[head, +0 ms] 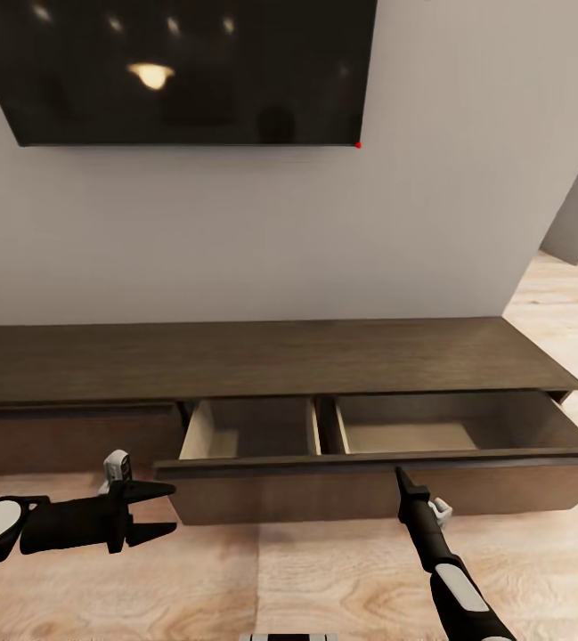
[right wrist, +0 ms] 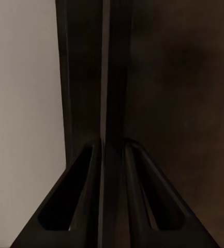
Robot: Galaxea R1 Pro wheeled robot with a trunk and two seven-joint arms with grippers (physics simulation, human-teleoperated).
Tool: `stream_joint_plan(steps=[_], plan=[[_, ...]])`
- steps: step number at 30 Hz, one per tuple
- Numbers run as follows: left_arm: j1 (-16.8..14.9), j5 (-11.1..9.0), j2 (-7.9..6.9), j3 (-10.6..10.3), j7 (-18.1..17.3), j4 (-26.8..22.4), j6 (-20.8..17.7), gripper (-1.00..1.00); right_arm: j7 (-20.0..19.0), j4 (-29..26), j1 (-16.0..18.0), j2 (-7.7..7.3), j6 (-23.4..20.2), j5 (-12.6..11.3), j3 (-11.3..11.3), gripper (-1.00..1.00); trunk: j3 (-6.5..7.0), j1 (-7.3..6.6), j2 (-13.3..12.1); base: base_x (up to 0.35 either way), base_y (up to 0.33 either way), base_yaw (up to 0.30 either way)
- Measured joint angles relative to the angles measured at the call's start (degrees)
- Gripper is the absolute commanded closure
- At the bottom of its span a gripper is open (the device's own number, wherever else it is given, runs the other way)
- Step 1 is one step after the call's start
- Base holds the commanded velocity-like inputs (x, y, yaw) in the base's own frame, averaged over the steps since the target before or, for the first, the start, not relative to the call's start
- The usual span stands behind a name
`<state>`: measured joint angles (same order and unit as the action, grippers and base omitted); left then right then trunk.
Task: Place each of the two pumpkins and all three candles from the living room inside a cabinet in the living room (use any cabinet), then make sure every cabinet is closed, and position the cauldron so it is next to a table in the living room.
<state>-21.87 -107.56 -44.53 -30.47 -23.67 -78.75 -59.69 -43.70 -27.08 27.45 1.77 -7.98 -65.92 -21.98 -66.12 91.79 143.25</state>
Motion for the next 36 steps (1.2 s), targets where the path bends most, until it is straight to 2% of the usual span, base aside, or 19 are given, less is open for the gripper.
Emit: stream_joint_plan(steps=[36], plan=[[0.0, 0.0, 0.10, 0.0, 0.1, 0.0, 0.1, -1.00, 0.0, 0.0, 0.0, 0.00, 0.0, -0.1, -0.7, 1.00, 0.00, 0.00, 0.0, -0.086, 0.004, 0.000]])
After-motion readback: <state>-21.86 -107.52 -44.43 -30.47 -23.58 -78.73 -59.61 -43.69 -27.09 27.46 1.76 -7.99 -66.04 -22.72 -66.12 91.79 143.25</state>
